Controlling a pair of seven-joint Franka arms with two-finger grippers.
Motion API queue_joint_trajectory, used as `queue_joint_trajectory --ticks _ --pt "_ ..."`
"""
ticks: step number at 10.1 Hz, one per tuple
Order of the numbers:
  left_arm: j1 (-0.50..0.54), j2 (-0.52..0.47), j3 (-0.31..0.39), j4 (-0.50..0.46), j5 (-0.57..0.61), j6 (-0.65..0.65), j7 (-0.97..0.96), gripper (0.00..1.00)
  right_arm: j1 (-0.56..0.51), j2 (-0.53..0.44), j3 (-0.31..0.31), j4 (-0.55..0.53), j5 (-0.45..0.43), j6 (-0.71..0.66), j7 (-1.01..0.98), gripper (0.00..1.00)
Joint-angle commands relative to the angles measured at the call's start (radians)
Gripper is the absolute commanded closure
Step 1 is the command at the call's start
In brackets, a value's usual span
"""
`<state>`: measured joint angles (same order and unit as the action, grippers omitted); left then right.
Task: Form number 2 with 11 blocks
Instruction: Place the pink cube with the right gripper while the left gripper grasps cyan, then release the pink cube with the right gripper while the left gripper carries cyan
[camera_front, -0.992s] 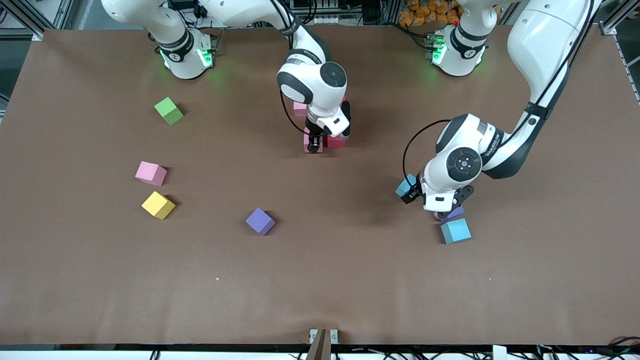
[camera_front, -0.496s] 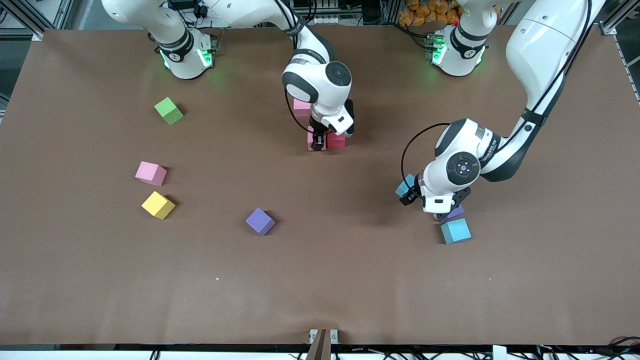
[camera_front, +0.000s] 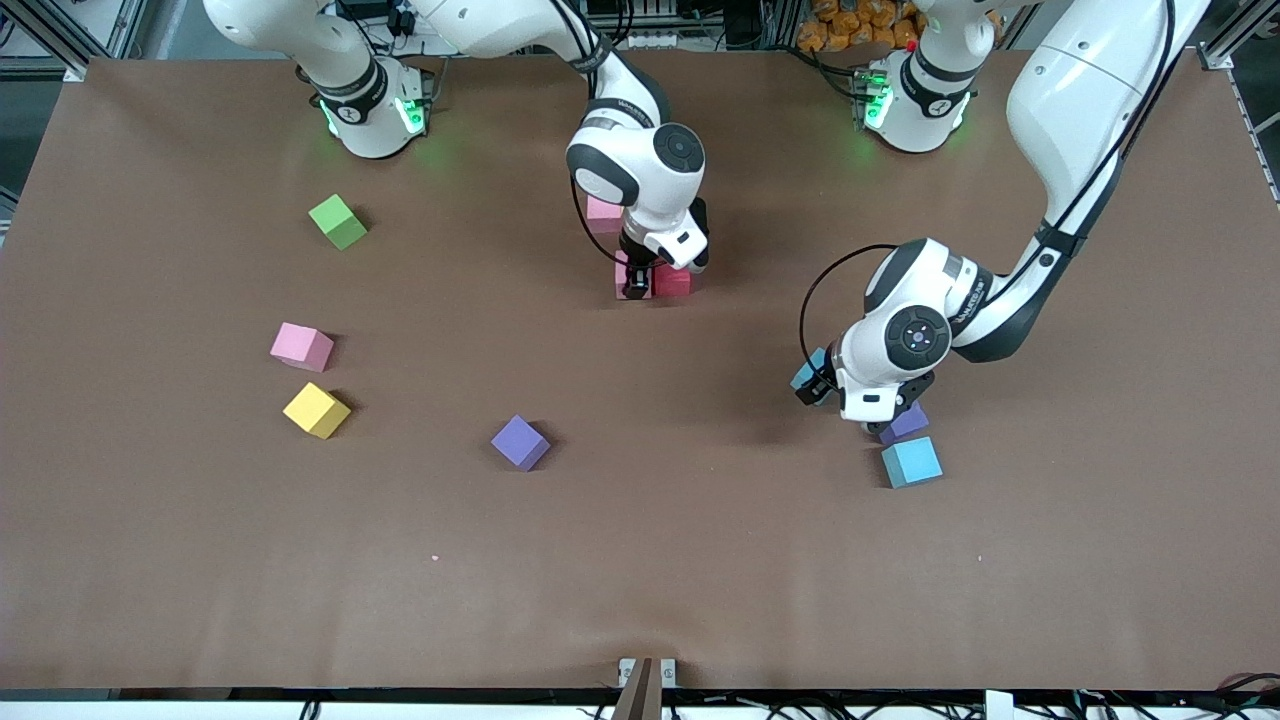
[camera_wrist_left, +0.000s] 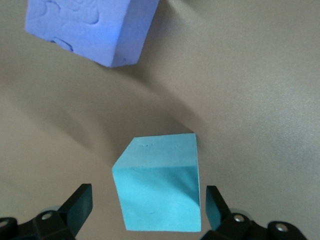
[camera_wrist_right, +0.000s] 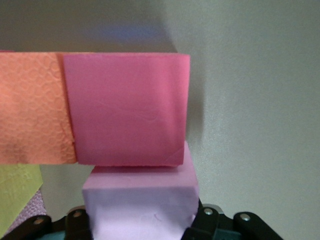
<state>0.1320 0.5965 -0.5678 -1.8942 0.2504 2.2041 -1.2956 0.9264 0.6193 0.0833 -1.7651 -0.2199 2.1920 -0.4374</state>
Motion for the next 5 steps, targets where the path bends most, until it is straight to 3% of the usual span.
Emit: queue_joint_trajectory --ticks 1,4,5 --pt "0.004 0.022 -0.004 -0.009 0.012 0.043 -0.027 0.00 0.018 0.007 0.000 0.007 -0.012 -0.011 0.022 0.71" --pt "0.003 0.034 -0.004 -0.008 0.041 0.051 -0.034 0.00 0.022 0.007 0.000 0.007 -0.009 -0.006 0.037 0.71" --pt "0.003 0.035 -0.004 -0.008 0.050 0.052 -0.034 0.07 0.028 0.007 0.000 0.009 -0.009 -0.005 0.046 0.71"
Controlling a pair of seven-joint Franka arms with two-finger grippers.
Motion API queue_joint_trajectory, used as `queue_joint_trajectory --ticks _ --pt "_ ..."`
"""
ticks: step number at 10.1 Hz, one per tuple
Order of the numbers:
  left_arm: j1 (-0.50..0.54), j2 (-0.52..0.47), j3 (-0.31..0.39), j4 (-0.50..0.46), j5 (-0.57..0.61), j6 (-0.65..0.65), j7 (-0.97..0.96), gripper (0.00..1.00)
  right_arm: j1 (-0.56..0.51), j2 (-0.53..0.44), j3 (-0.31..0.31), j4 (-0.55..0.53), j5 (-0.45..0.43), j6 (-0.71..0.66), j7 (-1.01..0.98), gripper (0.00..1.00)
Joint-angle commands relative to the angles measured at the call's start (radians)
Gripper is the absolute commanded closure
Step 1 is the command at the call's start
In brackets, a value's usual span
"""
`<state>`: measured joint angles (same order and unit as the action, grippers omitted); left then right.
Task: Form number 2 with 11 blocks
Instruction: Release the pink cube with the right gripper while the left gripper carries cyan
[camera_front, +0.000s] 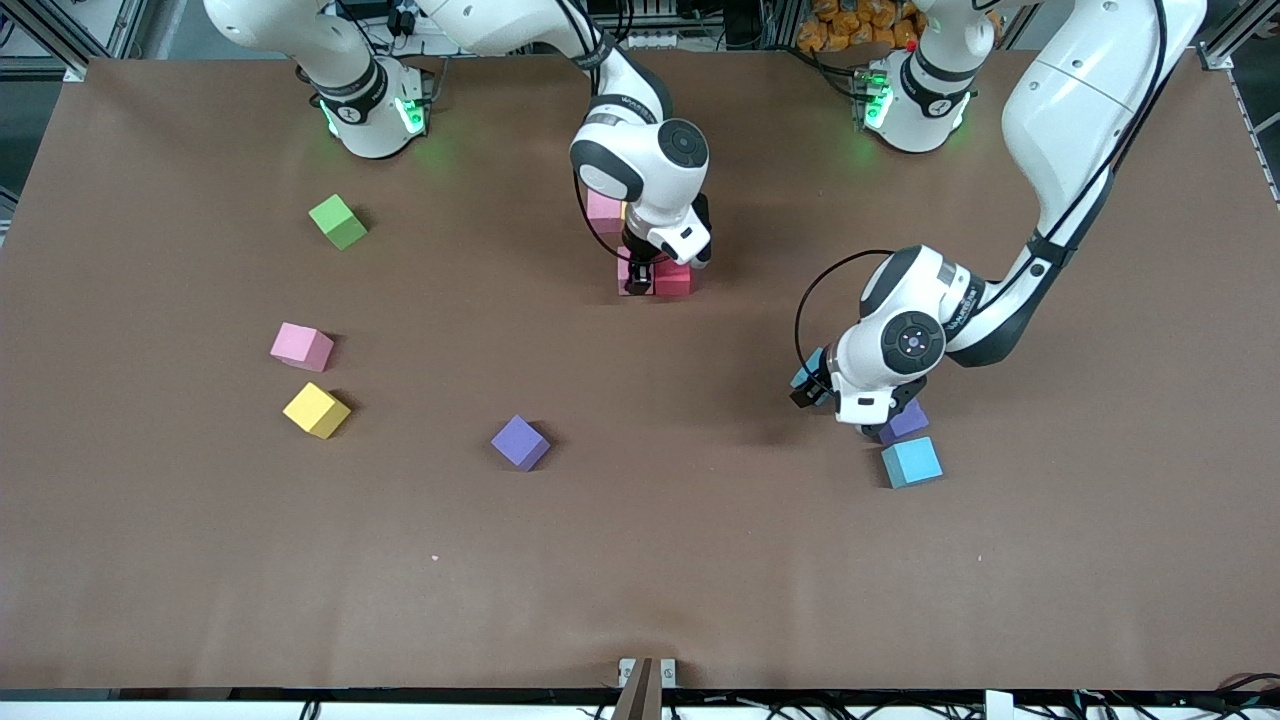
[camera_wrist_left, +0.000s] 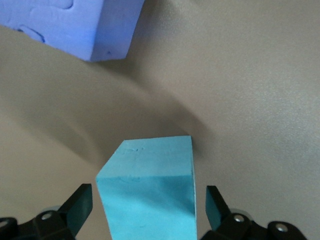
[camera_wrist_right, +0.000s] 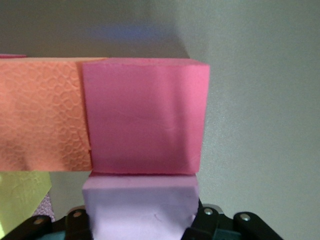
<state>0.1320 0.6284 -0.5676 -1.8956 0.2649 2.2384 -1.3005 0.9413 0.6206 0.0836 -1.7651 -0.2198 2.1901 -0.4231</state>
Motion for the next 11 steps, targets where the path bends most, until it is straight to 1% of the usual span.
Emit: queue_joint_trajectory --ticks 1,4,5,6,9,11 --pt "0.004 0.004 -0.005 -0.005 0.049 0.021 -0.029 0.14 0.011 0.005 -0.001 0.009 -0.009 -0.001 0.032 0.71" --pt "0.004 0.005 -0.005 0.000 0.056 0.024 -0.029 0.36 0.013 0.010 -0.001 0.009 -0.009 0.010 0.032 0.69" --pt "0.004 0.002 -0.005 0.003 0.057 0.023 -0.029 0.41 0.013 0.010 -0.002 0.009 -0.009 0.013 0.032 0.42" --pt "0.008 -0.004 -0.005 0.006 0.059 0.023 -0.031 0.41 0.013 0.010 -0.002 0.009 -0.010 0.016 0.029 0.00" --pt "0.008 -0.038 -0.006 0.019 0.057 0.020 -0.033 0.41 0.007 0.004 -0.002 0.009 -0.010 0.010 0.020 0.00" --pt "0.006 -0.059 -0.011 0.038 0.046 0.017 -0.052 0.41 -0.002 -0.028 -0.002 0.007 -0.010 -0.016 0.015 0.00"
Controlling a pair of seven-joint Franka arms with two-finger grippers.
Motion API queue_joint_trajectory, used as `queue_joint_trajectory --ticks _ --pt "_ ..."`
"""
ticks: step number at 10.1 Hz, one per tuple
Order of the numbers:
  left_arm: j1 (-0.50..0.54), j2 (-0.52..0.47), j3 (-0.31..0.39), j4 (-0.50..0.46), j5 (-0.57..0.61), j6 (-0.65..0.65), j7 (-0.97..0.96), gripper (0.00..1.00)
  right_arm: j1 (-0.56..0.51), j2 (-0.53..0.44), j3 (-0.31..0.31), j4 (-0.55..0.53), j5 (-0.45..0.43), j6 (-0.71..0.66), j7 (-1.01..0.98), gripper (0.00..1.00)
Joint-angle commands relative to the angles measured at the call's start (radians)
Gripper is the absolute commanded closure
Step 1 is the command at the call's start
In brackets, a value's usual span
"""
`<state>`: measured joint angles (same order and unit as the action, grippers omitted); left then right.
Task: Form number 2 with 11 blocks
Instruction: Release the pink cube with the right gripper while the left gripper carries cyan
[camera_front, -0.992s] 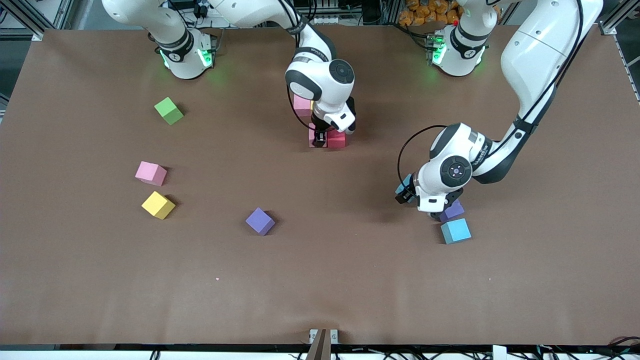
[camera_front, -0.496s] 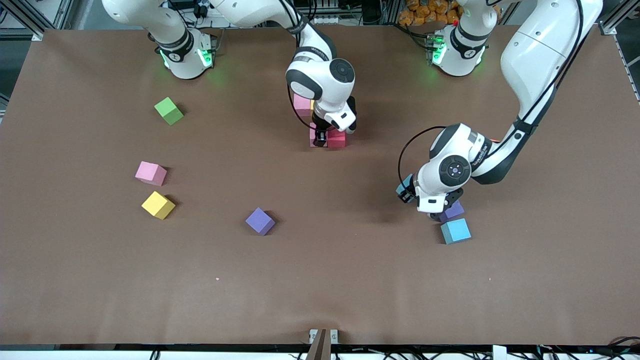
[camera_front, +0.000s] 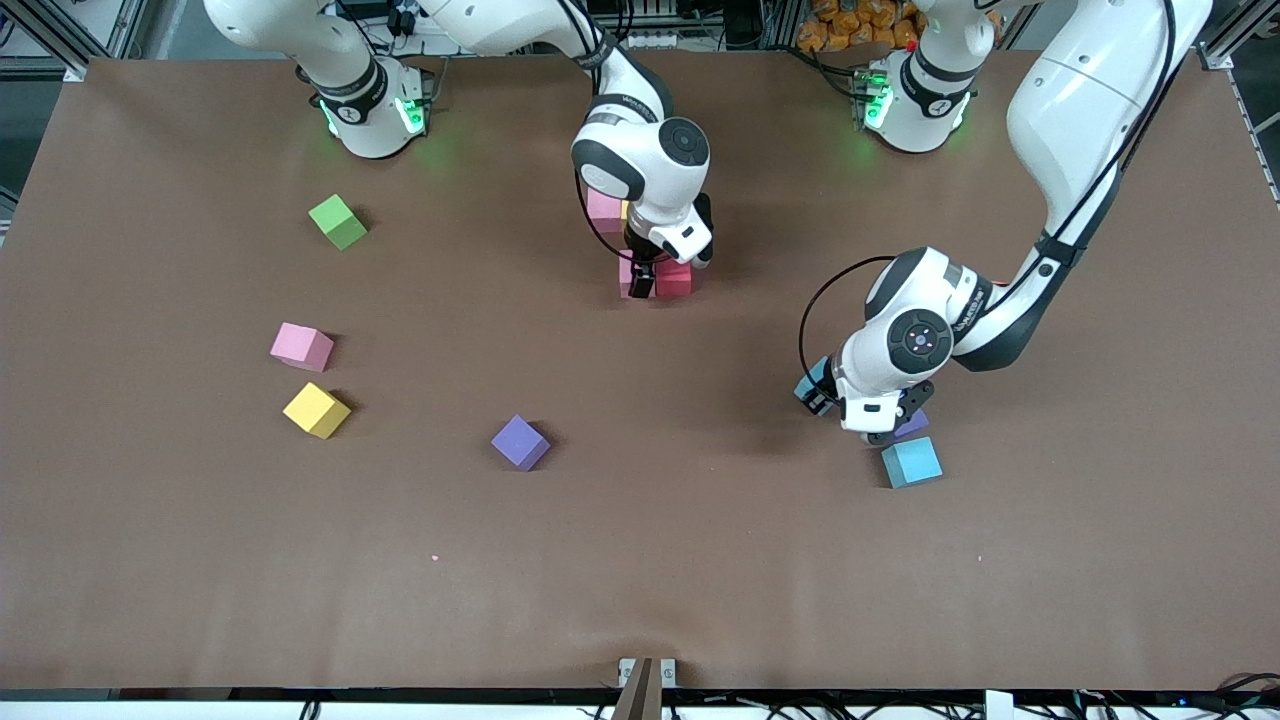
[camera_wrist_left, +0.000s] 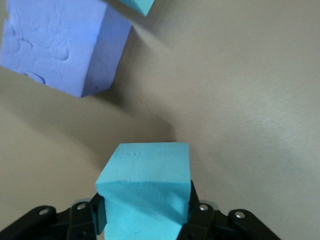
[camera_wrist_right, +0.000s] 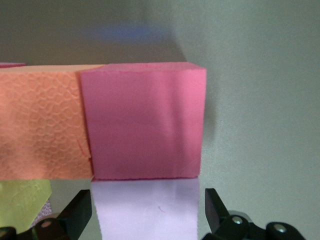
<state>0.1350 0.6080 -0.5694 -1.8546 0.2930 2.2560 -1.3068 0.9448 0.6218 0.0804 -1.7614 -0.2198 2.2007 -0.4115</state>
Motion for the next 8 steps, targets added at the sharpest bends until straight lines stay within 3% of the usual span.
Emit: queue_joint_trajectory --ticks 1,5,8 --pt "0.000 -0.040 -0.012 0.023 0.015 -0.006 -0.096 0.41 -0.011 -0.055 0.001 0.003 -0.009 -0.053 0.005 0.00" --pt "0.001 -0.059 -0.078 0.072 0.014 -0.085 -0.248 0.40 -0.061 -0.189 0.004 -0.039 0.006 -0.145 0.005 0.00" --pt "0.006 -0.083 -0.160 0.074 0.012 -0.122 -0.408 0.40 -0.202 -0.249 0.001 -0.075 0.037 -0.151 0.005 0.00"
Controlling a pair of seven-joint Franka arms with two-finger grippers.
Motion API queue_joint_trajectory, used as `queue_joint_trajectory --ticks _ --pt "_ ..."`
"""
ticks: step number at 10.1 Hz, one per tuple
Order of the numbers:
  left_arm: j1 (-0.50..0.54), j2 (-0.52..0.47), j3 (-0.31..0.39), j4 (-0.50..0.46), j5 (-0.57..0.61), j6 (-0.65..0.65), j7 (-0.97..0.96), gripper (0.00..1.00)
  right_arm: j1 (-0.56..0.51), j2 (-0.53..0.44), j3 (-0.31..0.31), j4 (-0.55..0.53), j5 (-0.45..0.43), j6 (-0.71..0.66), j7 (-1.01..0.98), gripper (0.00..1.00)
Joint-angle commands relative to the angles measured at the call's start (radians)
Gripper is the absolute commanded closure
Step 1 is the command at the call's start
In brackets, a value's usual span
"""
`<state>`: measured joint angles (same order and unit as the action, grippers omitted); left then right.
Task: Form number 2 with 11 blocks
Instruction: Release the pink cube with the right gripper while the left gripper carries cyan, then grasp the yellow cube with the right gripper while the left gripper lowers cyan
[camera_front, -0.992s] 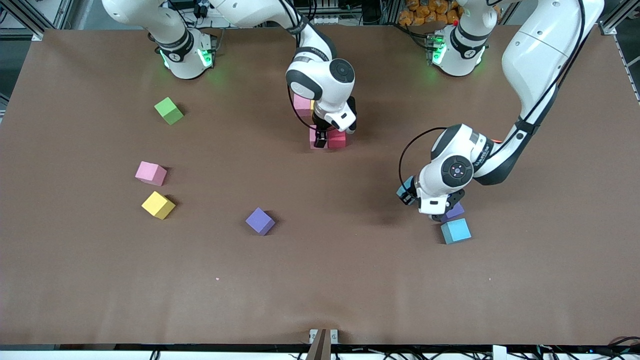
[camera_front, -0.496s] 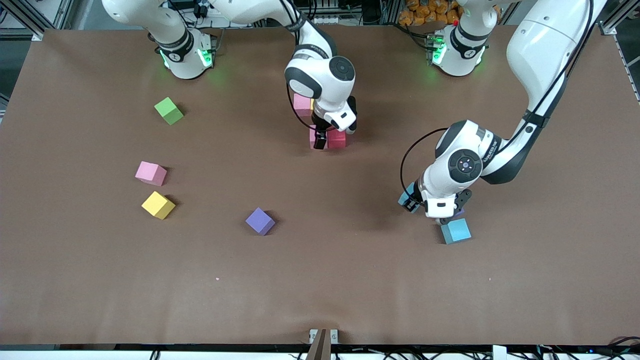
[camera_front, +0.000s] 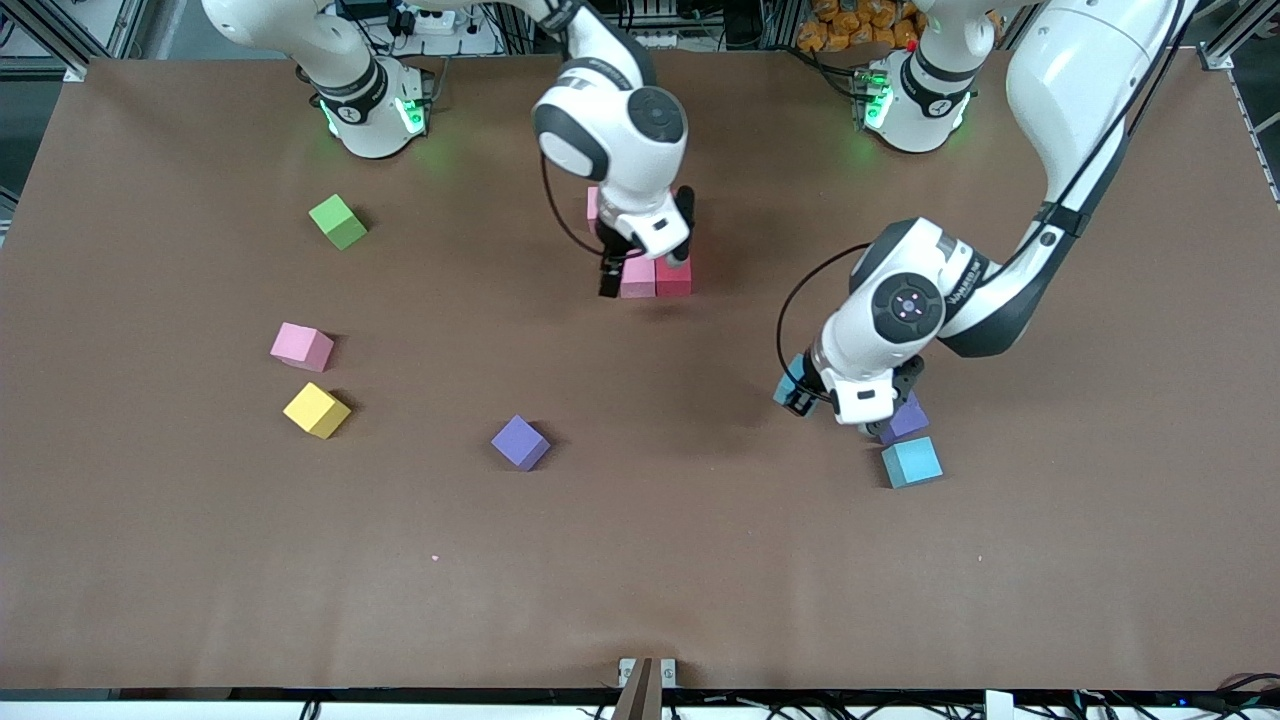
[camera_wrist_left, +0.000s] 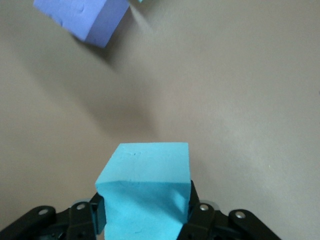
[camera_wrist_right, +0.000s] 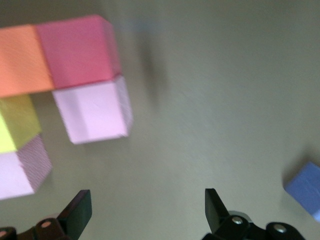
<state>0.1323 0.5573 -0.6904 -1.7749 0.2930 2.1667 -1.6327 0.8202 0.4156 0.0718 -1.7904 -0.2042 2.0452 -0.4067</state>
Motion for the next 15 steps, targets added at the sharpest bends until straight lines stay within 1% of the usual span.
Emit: queue_joint_trajectory --ticks 1,3,4,6,7,8,11,12,13,14,15 --pt "0.010 -0.045 -0.061 -0.005 -0.003 -0.044 -0.141 0.40 -0.145 -0.041 0.009 -0.043 0.026 0.013 0.005 0.00" --pt "0.009 -0.075 -0.095 -0.006 -0.069 -0.074 -0.202 0.40 -0.278 -0.038 0.009 -0.040 0.060 0.026 0.009 0.00" --pt "0.009 -0.083 -0.119 -0.006 -0.078 -0.080 -0.260 0.40 -0.329 -0.040 0.008 -0.037 0.090 0.029 0.009 0.00" --pt "-0.005 -0.082 -0.168 -0.006 -0.078 -0.082 -0.385 0.40 -0.447 -0.035 0.011 -0.037 0.100 0.041 -0.001 0.00" --pt "-0.013 -0.079 -0.193 -0.006 -0.078 -0.082 -0.459 0.40 -0.469 -0.037 0.010 -0.037 0.101 0.041 0.000 0.00" --pt "-0.026 -0.076 -0.207 -0.005 -0.078 -0.082 -0.536 0.40 -0.516 -0.037 0.008 -0.034 0.101 0.043 0.002 0.00" --pt "-0.134 -0.066 -0.205 0.006 -0.065 -0.079 -0.776 0.40 -0.657 -0.021 0.005 -0.043 0.092 0.082 -0.015 0.00" --pt "-0.187 -0.045 -0.201 0.038 -0.066 -0.079 -0.839 0.41 -0.700 -0.015 0.005 -0.044 0.092 0.095 -0.074 0.00" --pt "-0.235 -0.021 -0.184 0.087 -0.061 -0.080 -0.908 0.41 -0.761 0.003 0.005 -0.061 0.092 0.143 -0.131 0.00" --pt "-0.285 -0.005 -0.149 0.127 -0.063 -0.080 -0.962 0.41 -0.792 0.009 0.005 -0.116 0.092 0.253 -0.171 0.00" --pt "-0.340 -0.004 -0.108 0.133 -0.061 -0.079 -1.007 0.41 -0.811 0.012 0.003 -0.166 0.092 0.361 -0.179 0.00"
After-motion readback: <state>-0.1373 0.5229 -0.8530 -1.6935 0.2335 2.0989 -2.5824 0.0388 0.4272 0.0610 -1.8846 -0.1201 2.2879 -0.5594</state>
